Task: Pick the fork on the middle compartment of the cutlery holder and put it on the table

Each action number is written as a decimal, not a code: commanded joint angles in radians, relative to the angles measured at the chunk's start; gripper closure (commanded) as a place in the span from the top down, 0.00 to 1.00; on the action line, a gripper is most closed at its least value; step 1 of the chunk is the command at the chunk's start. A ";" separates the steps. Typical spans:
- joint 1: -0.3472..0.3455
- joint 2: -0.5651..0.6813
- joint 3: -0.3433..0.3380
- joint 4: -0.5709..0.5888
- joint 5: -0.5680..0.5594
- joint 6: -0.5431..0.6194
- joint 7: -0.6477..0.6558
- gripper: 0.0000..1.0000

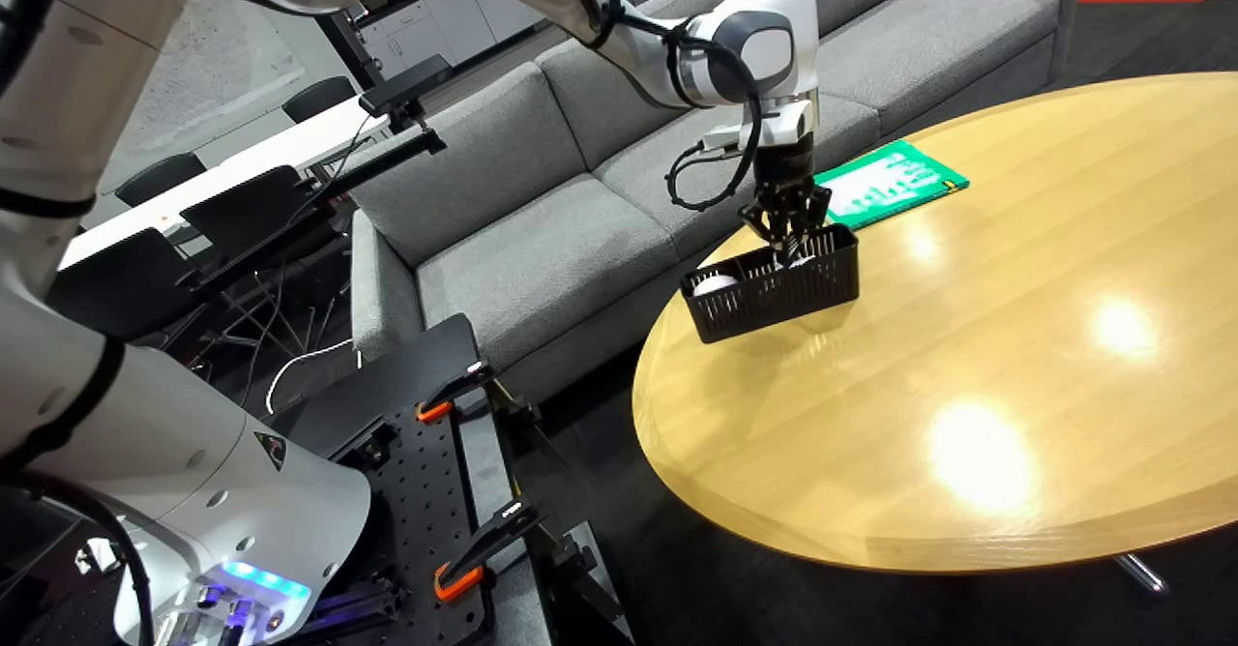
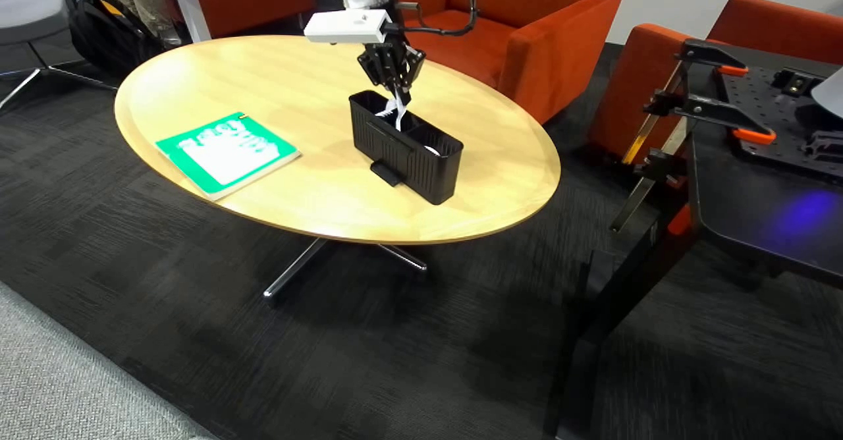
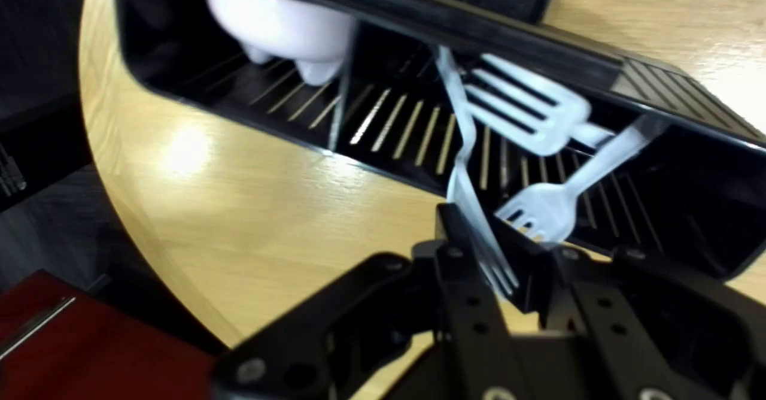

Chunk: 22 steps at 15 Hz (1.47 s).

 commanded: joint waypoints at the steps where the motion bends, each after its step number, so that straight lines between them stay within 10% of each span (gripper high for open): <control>1: 0.020 -0.081 -0.007 -0.047 -0.021 -0.111 0.004 0.03; 12: 0.047 -0.365 -0.035 -0.219 -0.144 -0.275 0.067 0.01; 22: 0.057 -0.563 -0.077 -0.489 -0.501 -0.103 0.659 0.01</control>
